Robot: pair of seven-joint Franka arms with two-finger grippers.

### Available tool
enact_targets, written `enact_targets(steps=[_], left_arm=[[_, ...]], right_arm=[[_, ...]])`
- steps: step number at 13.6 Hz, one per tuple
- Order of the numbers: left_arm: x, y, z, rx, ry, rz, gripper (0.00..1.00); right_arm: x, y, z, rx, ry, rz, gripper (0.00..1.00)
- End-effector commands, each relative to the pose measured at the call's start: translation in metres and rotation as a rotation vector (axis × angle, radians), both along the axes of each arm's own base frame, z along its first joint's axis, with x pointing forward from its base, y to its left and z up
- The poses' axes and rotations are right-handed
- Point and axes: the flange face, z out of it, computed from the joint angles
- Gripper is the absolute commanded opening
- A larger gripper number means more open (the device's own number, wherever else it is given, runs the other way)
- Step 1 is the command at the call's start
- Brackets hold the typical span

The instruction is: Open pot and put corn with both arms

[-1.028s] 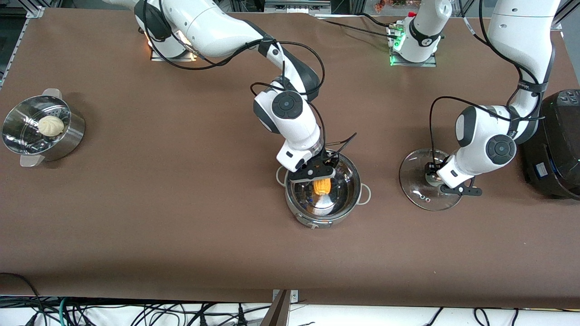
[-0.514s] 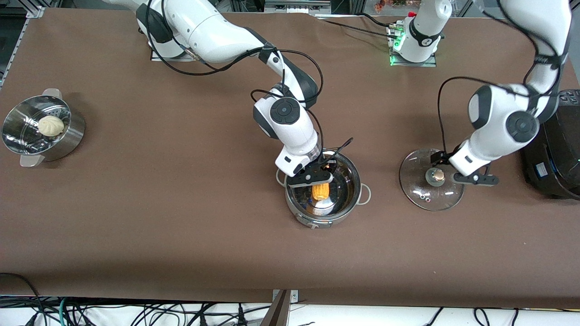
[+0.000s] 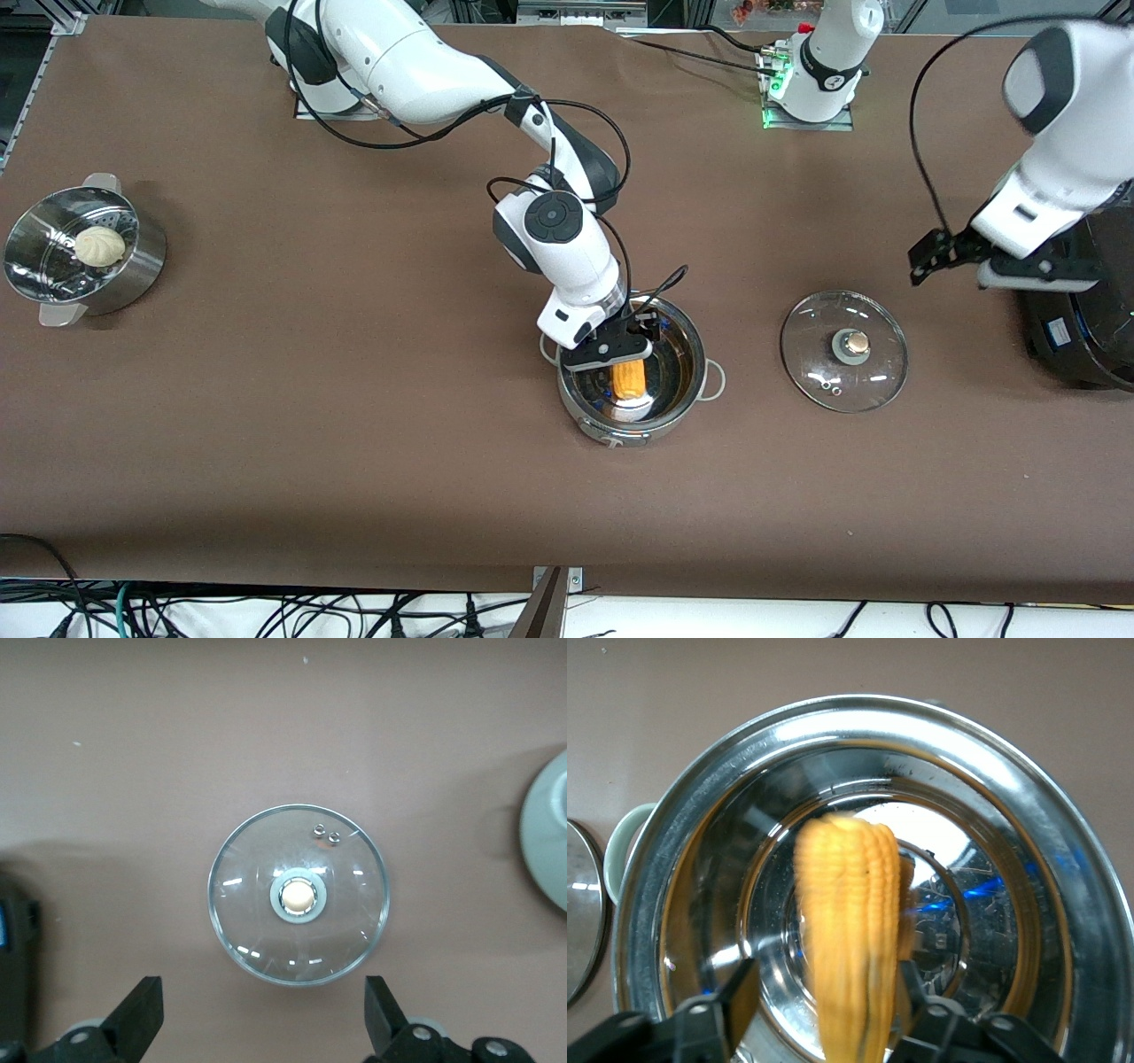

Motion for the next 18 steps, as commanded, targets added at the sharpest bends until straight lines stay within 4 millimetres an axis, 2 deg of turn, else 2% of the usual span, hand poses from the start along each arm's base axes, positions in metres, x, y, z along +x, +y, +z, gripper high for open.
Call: enact_targets(steps=[1, 3, 4, 5, 6, 7, 8, 10, 11, 12, 13, 14, 16, 17, 18], left_arm=[[-0.010, 0.009, 0.068, 0.015, 0.046, 0.020, 1.00], [-0.013, 0.015, 0.110, 0.010, 0.101, 0.038, 1.00], [-0.016, 0.013, 0.124, 0.009, 0.123, 0.049, 1.00], [-0.018, 0.010, 0.139, 0.005, 0.135, 0.102, 1.00], [-0.018, 0.009, 0.150, 0.001, 0.149, 0.169, 1.00], [-0.013, 0.007, 0.149, 0.004, 0.177, 0.176, 1.00], [-0.005, 0.003, 0.149, 0.005, 0.179, 0.179, 1.00], [0.005, -0.003, 0.149, 0.005, 0.174, 0.173, 1.00], [0.005, -0.003, 0.149, 0.004, 0.174, 0.169, 1.00], [0.006, -0.004, 0.149, 0.004, 0.174, 0.169, 1.00], [0.006, -0.004, 0.149, 0.004, 0.174, 0.169, 1.00], [0.006, -0.004, 0.149, 0.004, 0.174, 0.167, 1.00], [0.005, -0.004, 0.149, 0.004, 0.176, 0.169, 1.00], [0.005, -0.004, 0.149, 0.004, 0.176, 0.170, 1.00], [0.006, -0.005, 0.149, 0.003, 0.174, 0.170, 1.00]], right_arm=[[0.003, 0.003, 0.007, 0.002, -0.025, 0.014, 1.00], [0.003, -0.001, 0.009, -0.020, -0.009, 0.013, 1.00], [0.003, -0.006, 0.013, -0.060, 0.023, 0.016, 1.00], [0.001, -0.012, 0.033, -0.096, 0.049, 0.018, 1.00], [-0.001, -0.019, 0.061, -0.124, 0.069, 0.022, 1.00], [0.002, -0.037, 0.097, -0.154, 0.085, 0.042, 1.00], [0.011, -0.065, 0.127, -0.182, 0.108, 0.089, 1.00], [0.030, -0.123, 0.162, -0.238, 0.153, 0.185, 1.00], [0.036, -0.153, 0.184, -0.261, 0.176, 0.191, 1.00], [0.038, -0.174, 0.204, -0.271, 0.192, 0.171, 1.00], [0.045, -0.211, 0.219, -0.291, 0.230, 0.124, 1.00], [0.054, -0.250, 0.228, -0.319, 0.272, 0.070, 1.00], [0.074, -0.335, 0.232, -0.374, 0.350, -0.062, 1.00], [0.080, -0.378, 0.252, -0.374, 0.347, -0.132, 1.00], [0.085, -0.410, 0.260, -0.373, 0.346, -0.184, 1.00]])
